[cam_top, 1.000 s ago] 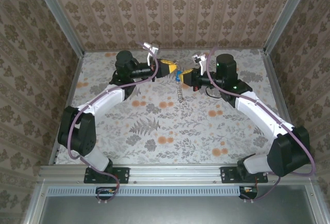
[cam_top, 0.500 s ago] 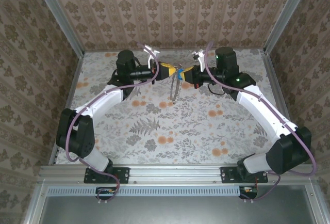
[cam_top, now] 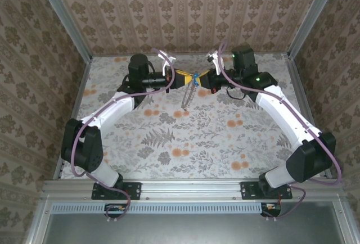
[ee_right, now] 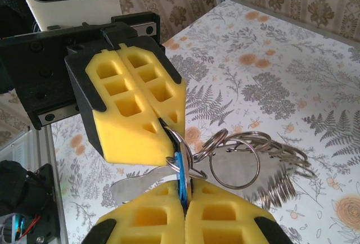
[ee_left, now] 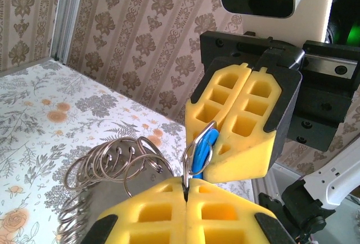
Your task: Put the keys on the keyring
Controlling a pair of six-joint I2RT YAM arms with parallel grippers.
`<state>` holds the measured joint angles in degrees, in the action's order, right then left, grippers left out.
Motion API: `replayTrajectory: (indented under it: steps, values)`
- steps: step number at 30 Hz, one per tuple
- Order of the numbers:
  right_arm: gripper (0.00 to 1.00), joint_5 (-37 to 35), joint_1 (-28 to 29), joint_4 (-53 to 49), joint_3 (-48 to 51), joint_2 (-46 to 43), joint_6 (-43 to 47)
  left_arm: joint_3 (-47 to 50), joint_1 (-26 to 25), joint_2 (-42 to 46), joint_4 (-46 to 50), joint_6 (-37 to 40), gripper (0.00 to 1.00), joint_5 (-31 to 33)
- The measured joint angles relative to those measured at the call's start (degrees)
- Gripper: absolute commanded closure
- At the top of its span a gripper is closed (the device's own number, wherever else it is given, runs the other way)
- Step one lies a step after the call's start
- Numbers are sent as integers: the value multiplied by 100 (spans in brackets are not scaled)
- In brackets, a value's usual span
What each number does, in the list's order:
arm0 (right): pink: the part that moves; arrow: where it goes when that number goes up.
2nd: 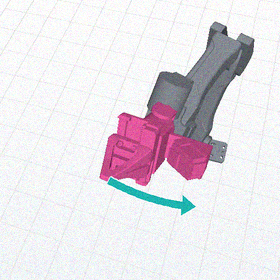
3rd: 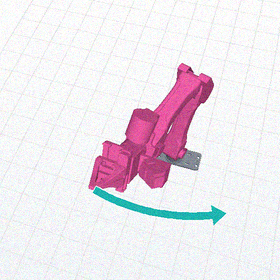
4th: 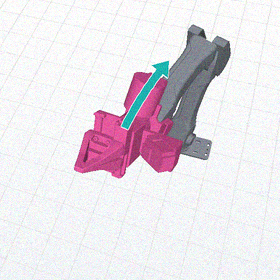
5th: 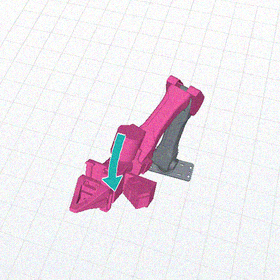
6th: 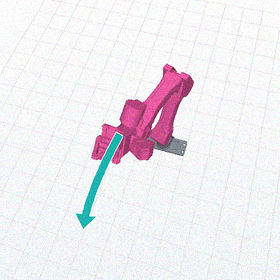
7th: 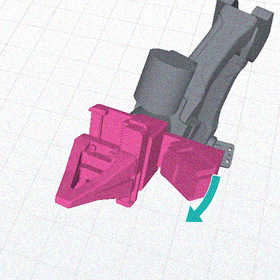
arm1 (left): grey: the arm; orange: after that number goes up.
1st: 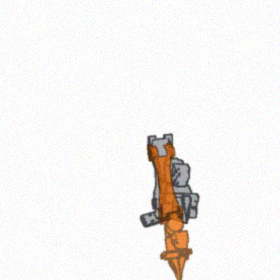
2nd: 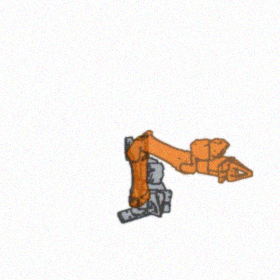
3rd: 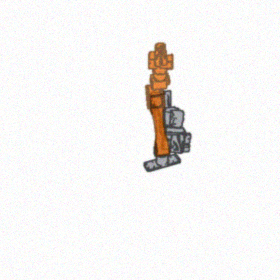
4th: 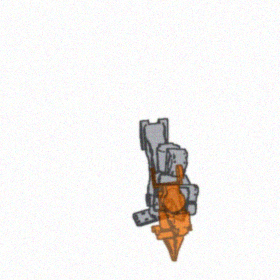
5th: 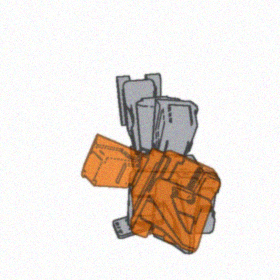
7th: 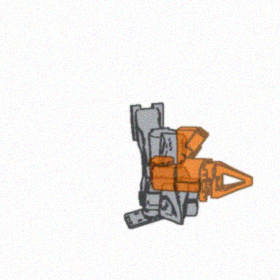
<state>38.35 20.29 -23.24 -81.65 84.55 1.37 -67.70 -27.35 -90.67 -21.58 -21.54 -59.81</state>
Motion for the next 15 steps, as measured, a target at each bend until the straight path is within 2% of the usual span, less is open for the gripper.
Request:
replayTrajectory:
  steps: [2,4,8,15]
  values:
    - [100,20,0,-39,-63,52,0,-15,0,11,63,42,99,48]
    - [100,22,0,-74,-109,96,0,-20,0,20,116,76,85,129]
    - [100,79,-17,-136,-240,223,0,-20,0,76,262,114,70,297]
    - [100,234,-70,-138,-540,557,20,20,157,387,319,105,64,590]
